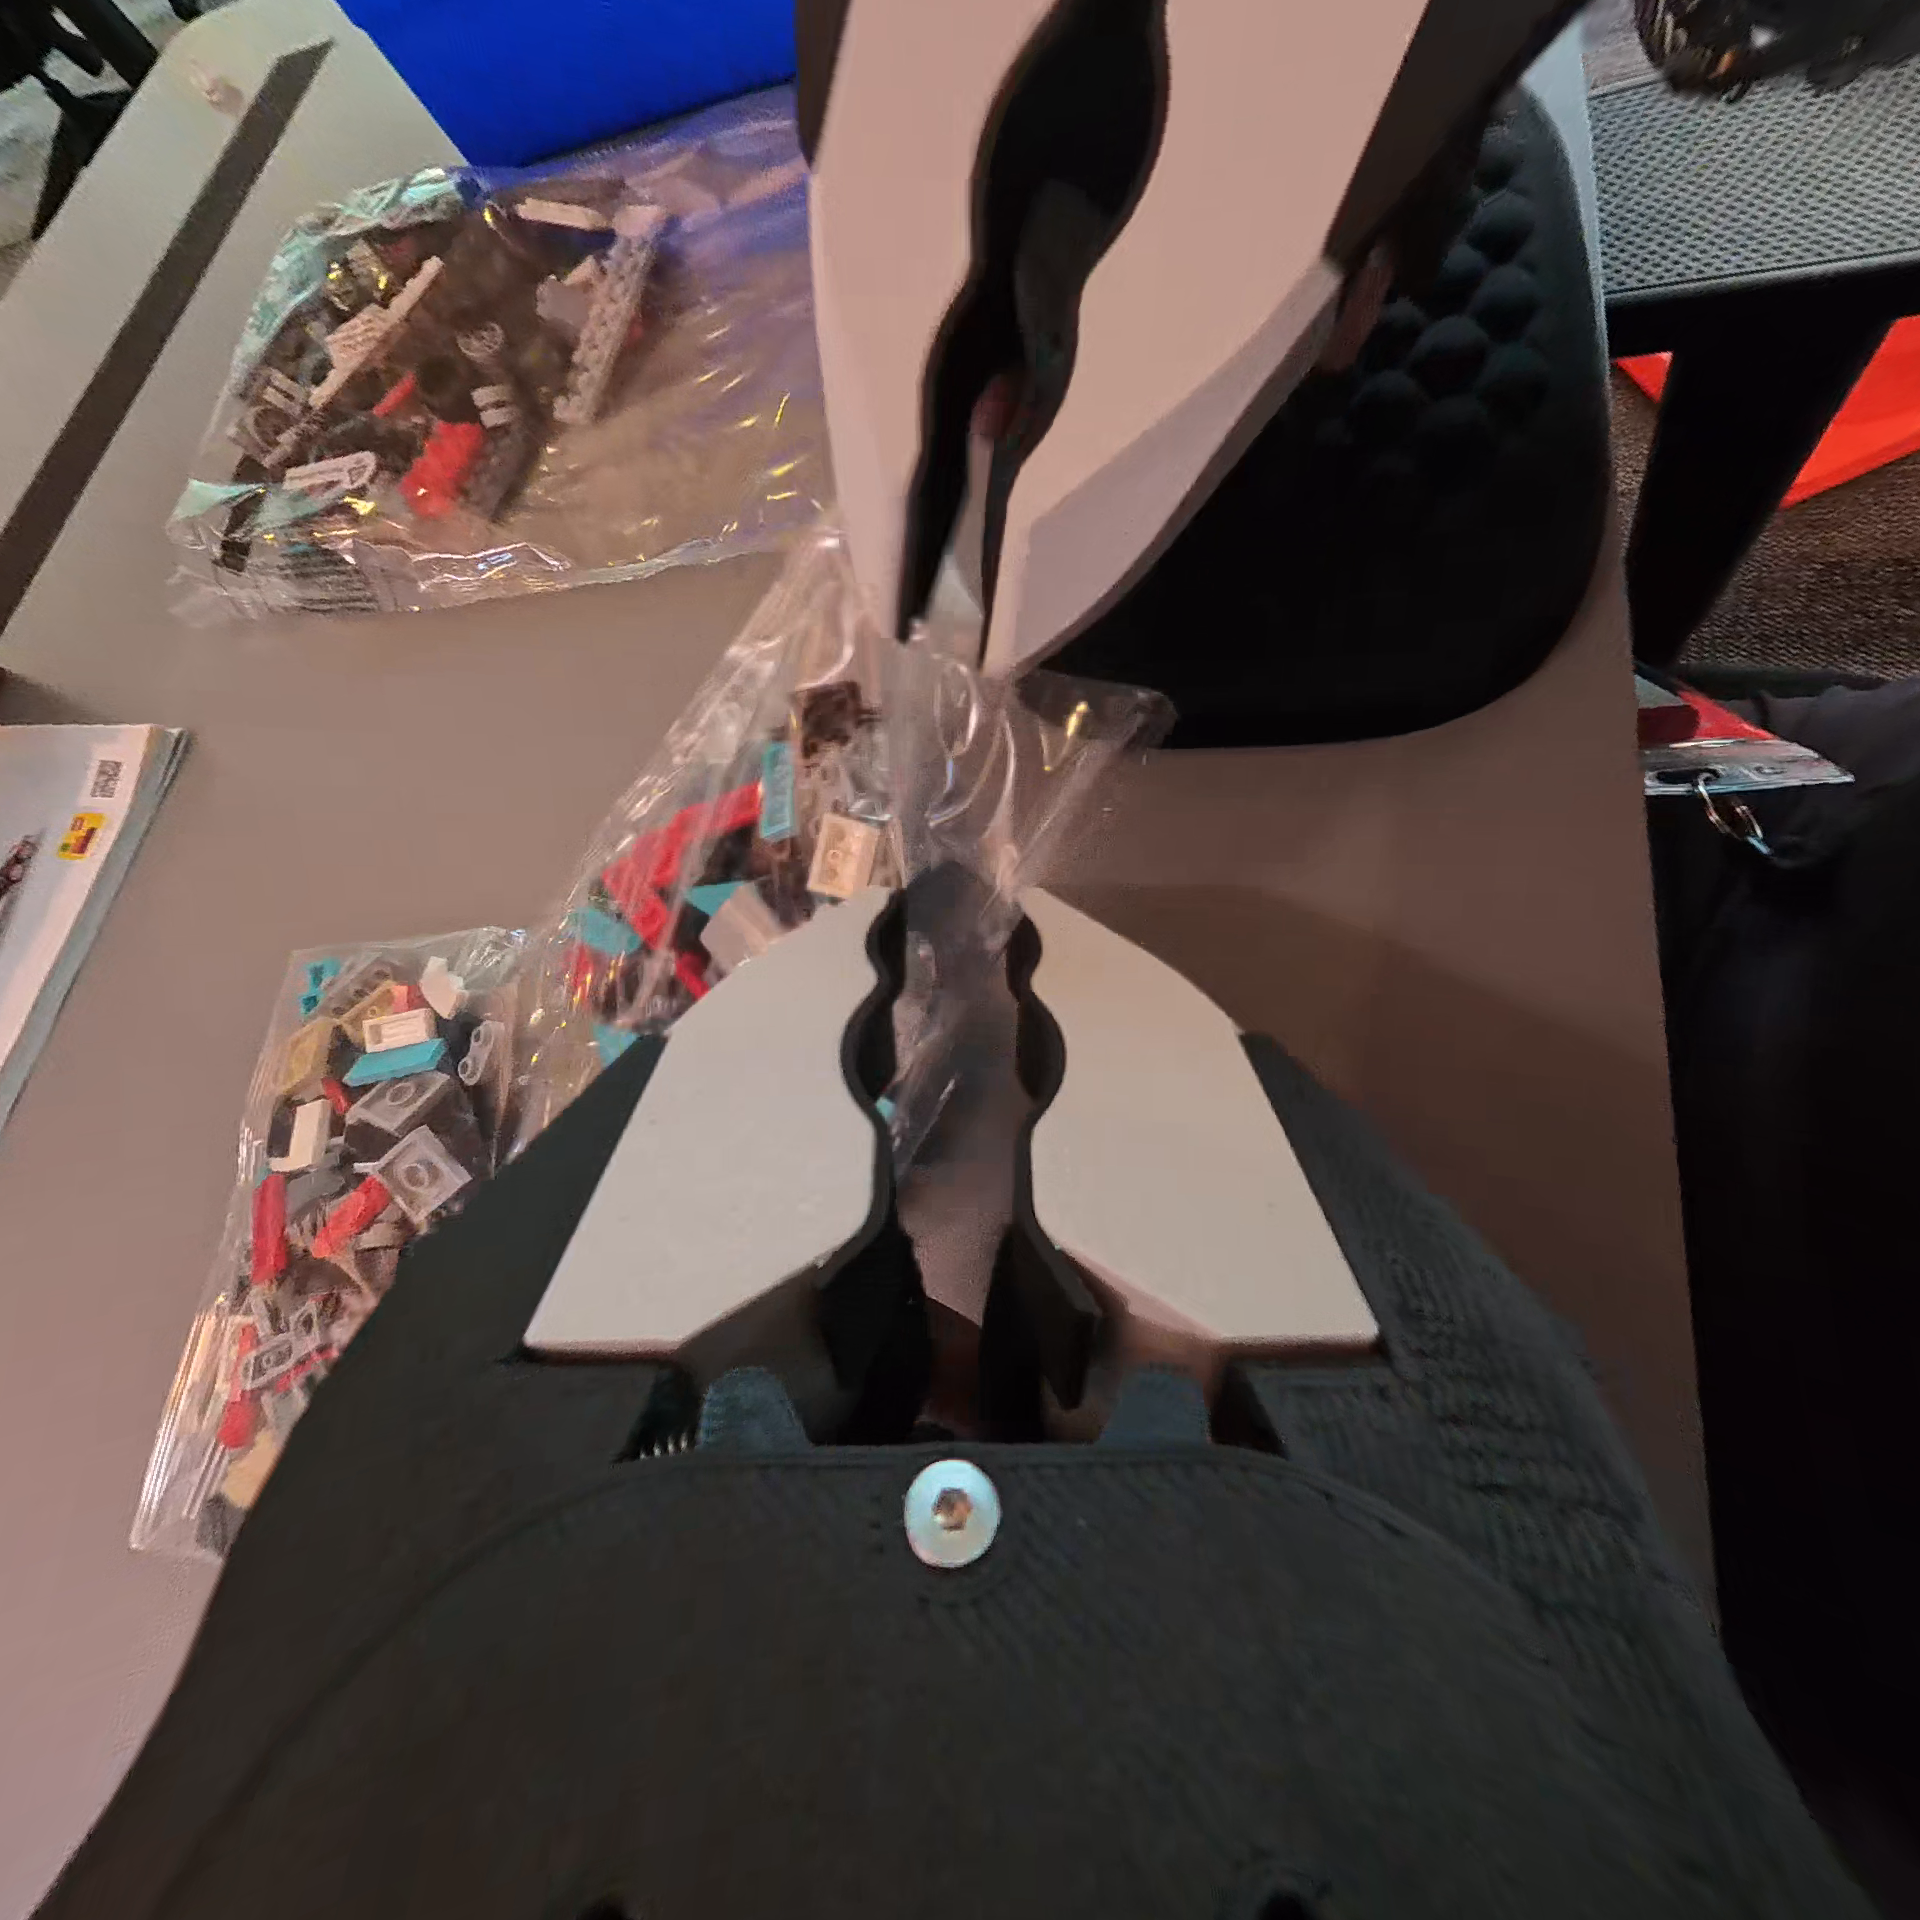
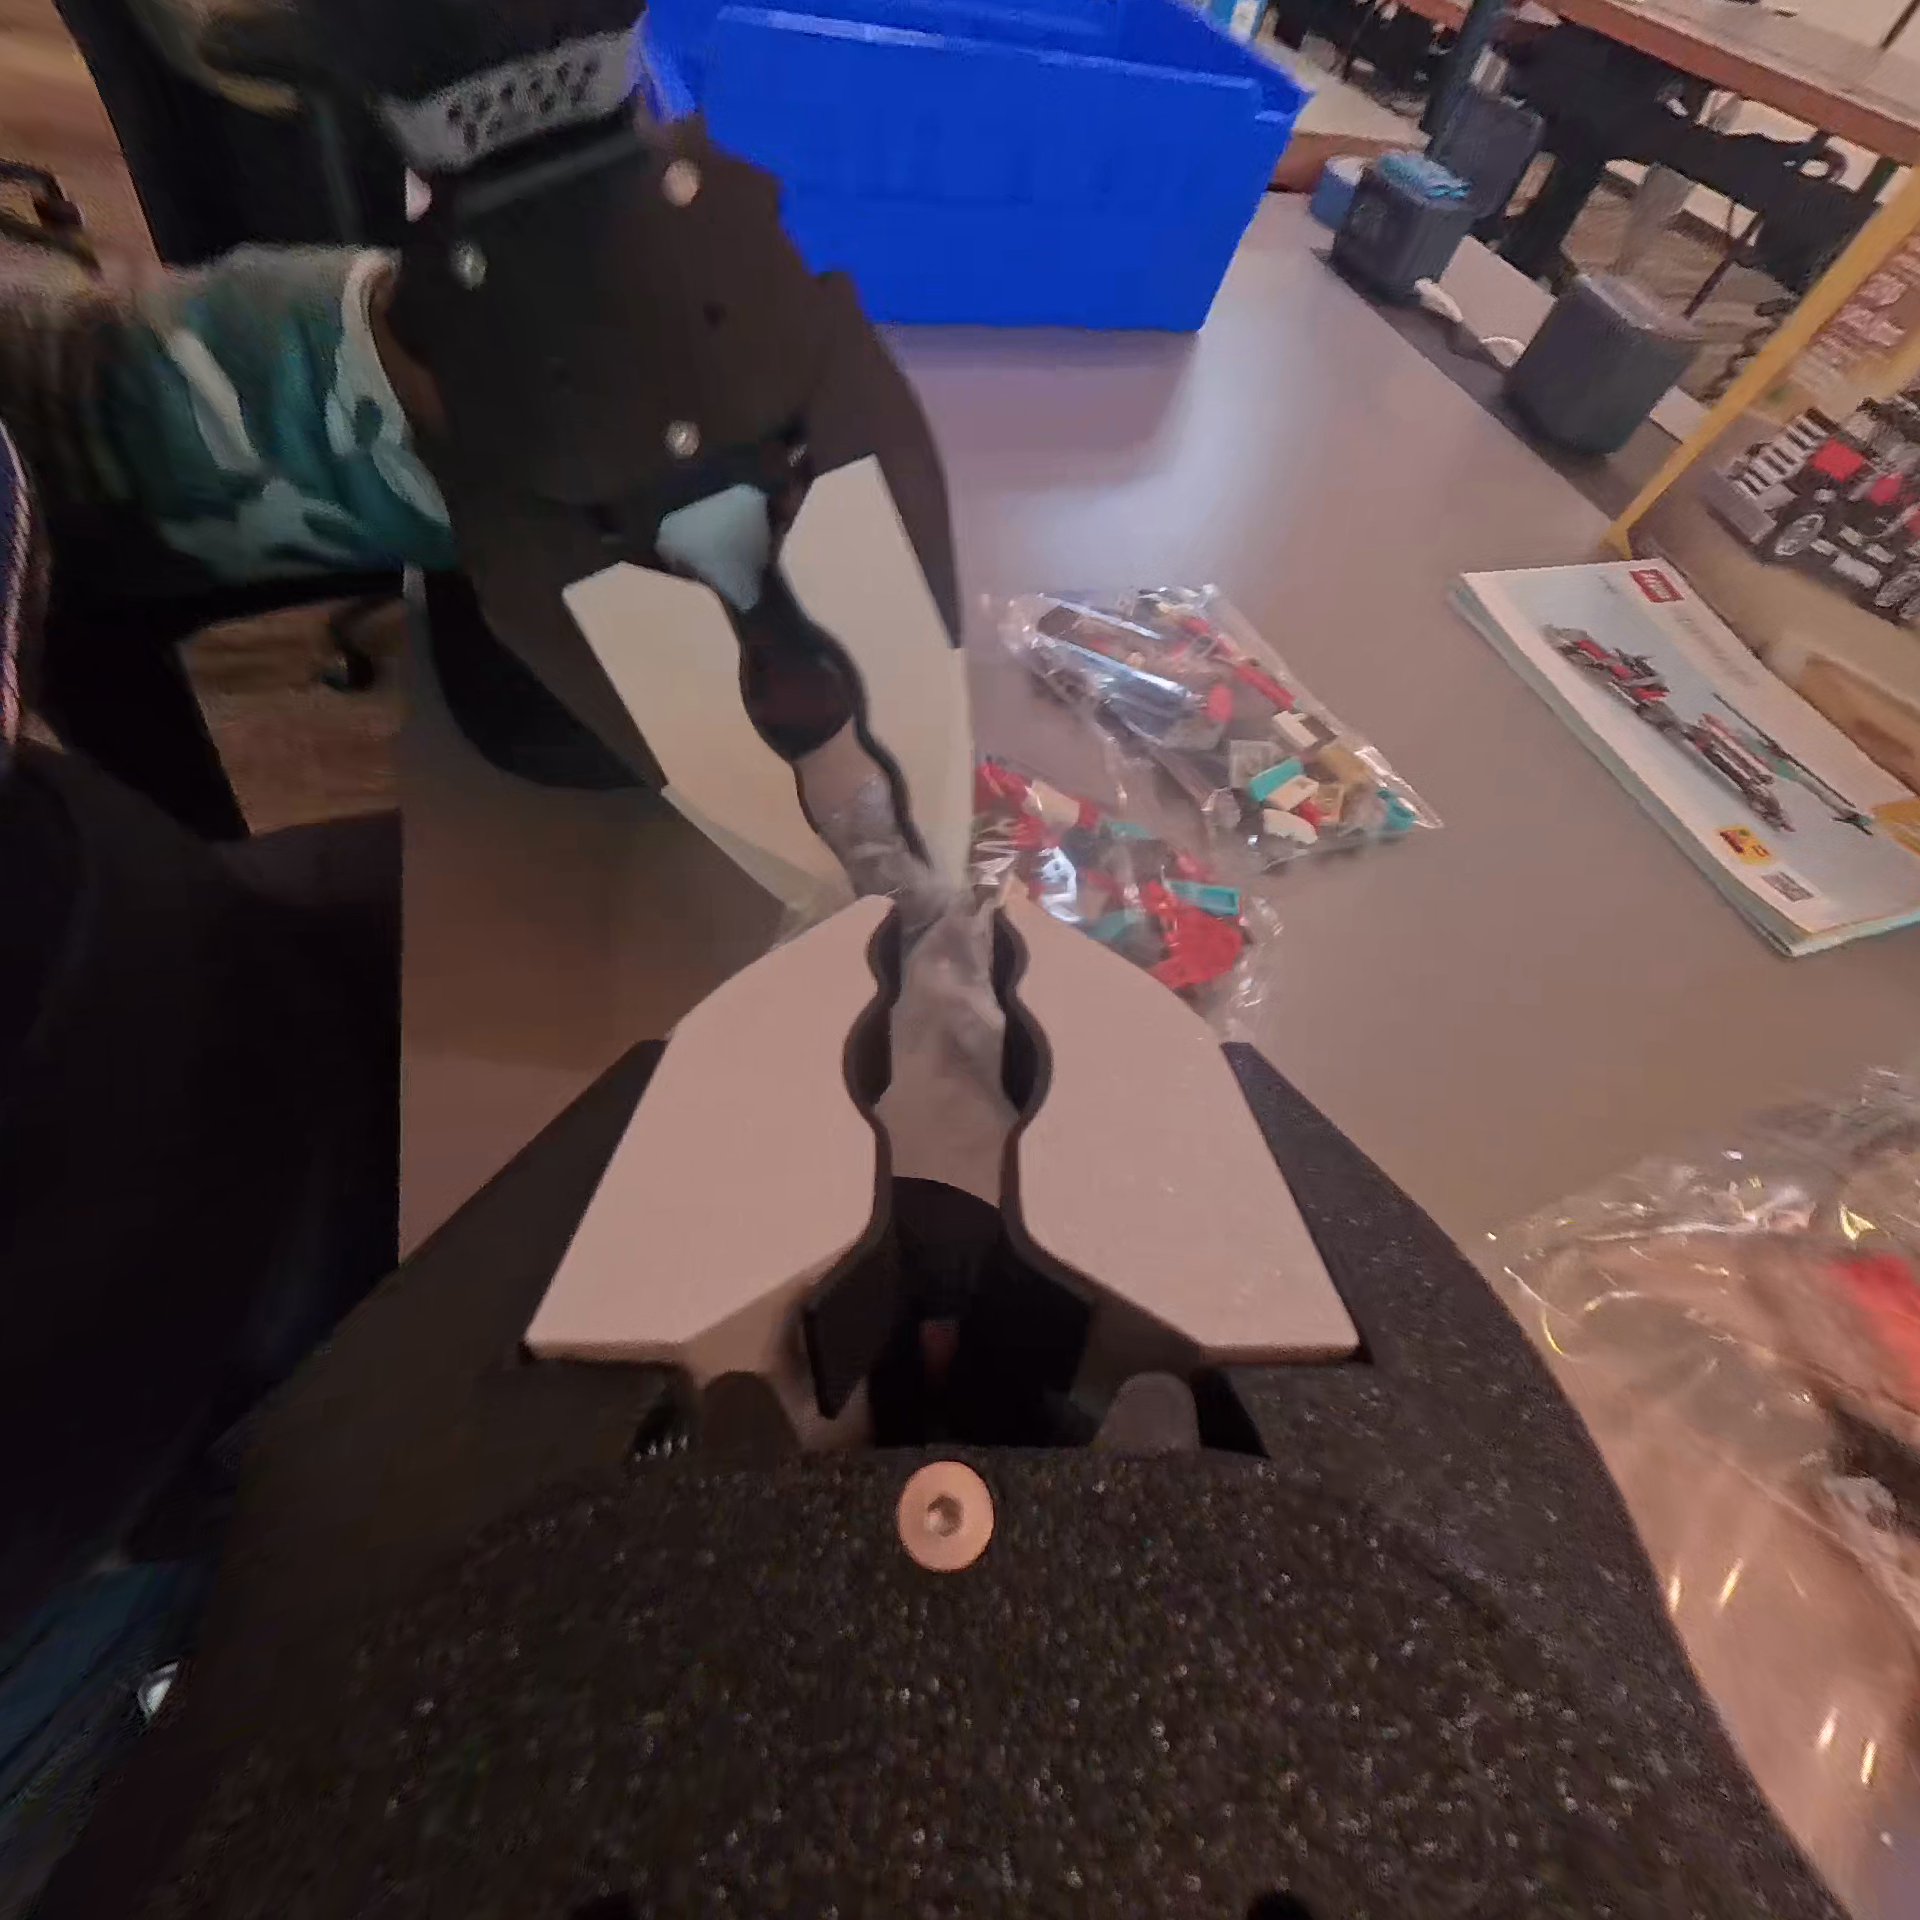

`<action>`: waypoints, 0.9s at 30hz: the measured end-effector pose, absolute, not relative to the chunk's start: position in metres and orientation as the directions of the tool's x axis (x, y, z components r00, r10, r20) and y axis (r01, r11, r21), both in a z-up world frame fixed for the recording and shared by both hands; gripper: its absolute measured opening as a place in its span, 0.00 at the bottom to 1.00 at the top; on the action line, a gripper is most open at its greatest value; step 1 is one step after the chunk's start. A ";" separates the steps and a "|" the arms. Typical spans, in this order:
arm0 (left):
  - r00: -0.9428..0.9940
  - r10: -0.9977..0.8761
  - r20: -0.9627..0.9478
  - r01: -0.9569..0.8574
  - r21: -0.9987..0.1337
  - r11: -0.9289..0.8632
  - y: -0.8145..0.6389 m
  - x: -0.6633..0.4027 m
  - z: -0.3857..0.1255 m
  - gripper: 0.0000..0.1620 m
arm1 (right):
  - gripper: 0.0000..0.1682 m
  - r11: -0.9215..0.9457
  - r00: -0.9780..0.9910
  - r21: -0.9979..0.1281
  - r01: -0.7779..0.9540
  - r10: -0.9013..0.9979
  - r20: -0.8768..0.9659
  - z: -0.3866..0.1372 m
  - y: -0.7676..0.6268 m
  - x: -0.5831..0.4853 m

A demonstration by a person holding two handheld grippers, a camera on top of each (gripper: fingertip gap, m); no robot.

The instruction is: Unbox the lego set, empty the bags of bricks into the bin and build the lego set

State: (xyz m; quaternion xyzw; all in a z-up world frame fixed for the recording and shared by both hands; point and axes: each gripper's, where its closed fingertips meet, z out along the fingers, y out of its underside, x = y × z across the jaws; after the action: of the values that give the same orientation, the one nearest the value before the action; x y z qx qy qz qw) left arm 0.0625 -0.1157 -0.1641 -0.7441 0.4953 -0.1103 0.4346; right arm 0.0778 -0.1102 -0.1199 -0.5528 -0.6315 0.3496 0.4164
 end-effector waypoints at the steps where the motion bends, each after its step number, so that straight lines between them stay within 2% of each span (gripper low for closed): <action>1: 0.495 -0.826 -0.269 -0.637 -0.759 -0.135 -0.115 0.062 -0.164 0.09 | 0.16 0.103 -0.007 -0.917 0.384 0.994 0.108 -0.113 -0.102 0.081; 3: 0.518 -0.812 -0.269 -0.624 -0.768 -0.143 -0.112 0.060 -0.162 0.11 | 0.33 -0.050 0.145 -0.937 0.346 0.989 0.001 -0.103 -0.068 0.097; 5: 0.540 -0.801 -0.259 -0.615 -0.771 -0.166 -0.110 0.058 -0.162 0.16 | 0.44 -0.265 0.425 -0.916 0.301 0.897 -0.120 -0.107 -0.014 0.129; 8: 0.524 -0.824 -0.217 -0.623 -0.757 -0.197 -0.113 0.059 -0.167 0.25 | 0.47 -0.471 0.708 -0.860 0.195 0.675 -0.210 -0.128 0.043 0.182; 9: 0.515 -0.834 -0.199 -0.619 -0.759 -0.202 -0.114 0.059 -0.167 0.32 | 0.47 -0.502 0.758 -0.847 0.175 0.617 -0.209 -0.135 0.053 0.196; 16: 0.517 -0.856 0.027 -0.354 -0.903 -0.243 -0.121 0.049 -0.127 0.38 | 0.56 -0.583 0.897 -0.769 0.262 0.442 -0.029 -0.172 0.090 0.244; 20: 0.615 -0.788 0.021 -0.286 -0.925 -0.248 -0.110 0.014 -0.115 0.39 | 0.61 -0.669 0.897 -0.680 0.301 0.441 -0.037 -0.194 0.093 0.251; 21: 0.637 -0.771 0.015 -0.282 -0.926 -0.251 -0.109 0.006 -0.114 0.39 | 0.59 -0.667 0.894 -0.686 0.291 0.445 -0.053 -0.194 0.095 0.249; 22: 0.655 -0.756 0.012 -0.276 -0.927 -0.254 -0.107 -0.001 -0.113 0.39 | 0.51 -0.657 0.888 -0.696 0.290 0.456 -0.061 -0.193 0.096 0.247; 25: 0.697 -0.717 0.011 -0.247 -0.935 -0.254 -0.104 -0.017 -0.109 0.39 | 0.15 -0.630 0.849 -0.713 0.309 0.520 -0.092 -0.189 0.094 0.239; 27: 0.716 -0.698 0.010 -0.233 -0.939 -0.252 -0.103 -0.024 -0.107 0.38 | 0.05 -0.576 0.815 -0.745 0.338 0.574 -0.074 -0.182 0.094 0.230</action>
State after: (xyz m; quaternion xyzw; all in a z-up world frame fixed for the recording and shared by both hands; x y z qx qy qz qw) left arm -0.0240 -0.1027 -0.1070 -0.7602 0.3061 -0.2195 0.5294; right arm 0.2302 0.0937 -0.1821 -0.8738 -0.2610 0.1558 0.3795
